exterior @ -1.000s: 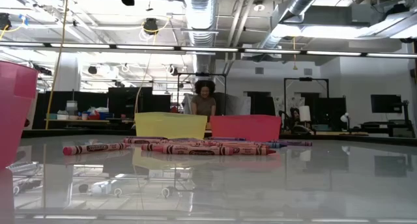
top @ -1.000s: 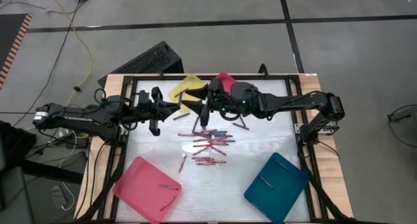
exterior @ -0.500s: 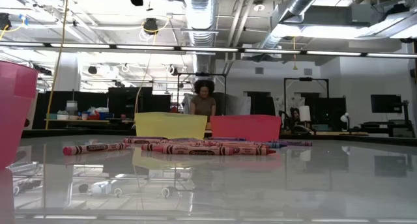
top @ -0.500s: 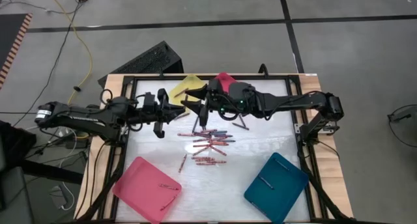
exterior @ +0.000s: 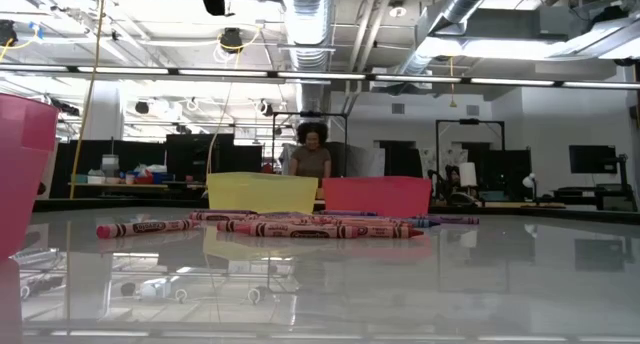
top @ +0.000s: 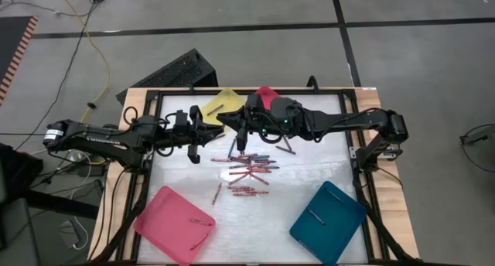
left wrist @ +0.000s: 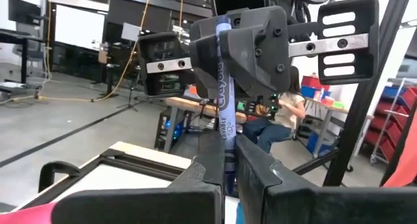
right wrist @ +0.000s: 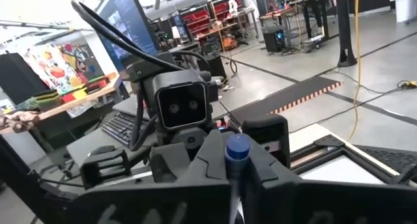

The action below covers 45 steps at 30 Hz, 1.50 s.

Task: Sort crayons
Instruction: Put the blue crayon into the blue bin

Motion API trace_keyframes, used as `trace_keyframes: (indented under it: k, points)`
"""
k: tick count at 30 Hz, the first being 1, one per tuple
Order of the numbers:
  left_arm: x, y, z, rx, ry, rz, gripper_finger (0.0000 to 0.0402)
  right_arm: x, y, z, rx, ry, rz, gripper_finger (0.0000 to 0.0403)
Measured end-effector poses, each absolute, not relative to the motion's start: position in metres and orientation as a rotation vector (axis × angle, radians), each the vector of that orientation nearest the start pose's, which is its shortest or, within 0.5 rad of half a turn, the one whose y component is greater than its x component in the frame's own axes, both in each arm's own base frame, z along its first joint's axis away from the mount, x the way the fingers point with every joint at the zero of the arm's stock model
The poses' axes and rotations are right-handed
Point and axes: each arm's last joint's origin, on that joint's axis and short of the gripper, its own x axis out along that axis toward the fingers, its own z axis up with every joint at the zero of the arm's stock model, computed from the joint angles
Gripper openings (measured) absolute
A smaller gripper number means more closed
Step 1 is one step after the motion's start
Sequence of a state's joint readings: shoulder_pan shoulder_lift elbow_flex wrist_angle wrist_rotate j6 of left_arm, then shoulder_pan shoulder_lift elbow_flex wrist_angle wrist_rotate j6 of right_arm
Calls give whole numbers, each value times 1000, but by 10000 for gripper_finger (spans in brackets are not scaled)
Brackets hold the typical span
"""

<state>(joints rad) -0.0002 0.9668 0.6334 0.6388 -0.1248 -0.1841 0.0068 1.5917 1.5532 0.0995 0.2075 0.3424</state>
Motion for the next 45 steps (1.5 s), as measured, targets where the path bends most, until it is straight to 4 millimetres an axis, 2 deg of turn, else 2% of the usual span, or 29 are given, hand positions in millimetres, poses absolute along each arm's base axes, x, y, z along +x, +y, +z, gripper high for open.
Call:
trace_keyframes:
  k: [5, 9, 16, 20, 24, 28, 34, 39, 45]
  points:
    - [214, 4, 325, -196, -299, 117, 7, 367, -5, 423, 378, -77, -196, 6]
    - [215, 5, 317, -182, -222, 159, 39, 358, -4, 419, 389, 18, -252, 5]
    - [217, 4, 296, -175, 1, 162, 110, 317, 10, 418, 437, 216, -462, 4]
    - [215, 8, 274, -183, 223, 206, 134, 289, 23, 408, 529, 397, -519, 3]
    - [206, 12, 254, -241, 441, 287, 141, 266, 44, 386, 643, 632, -627, 3]
    - [197, 15, 239, -289, 600, 345, 141, 250, 76, 366, 732, 860, -685, 3]
    - [191, 17, 224, -336, 759, 398, 141, 239, 124, 344, 799, 1038, -728, 2]
    - [200, 17, 215, -299, 802, 402, 142, 234, 157, 326, 807, 1151, -762, 3]
    - [217, 20, 197, -177, 859, 406, 142, 231, 176, 307, 748, 1208, -854, 31]
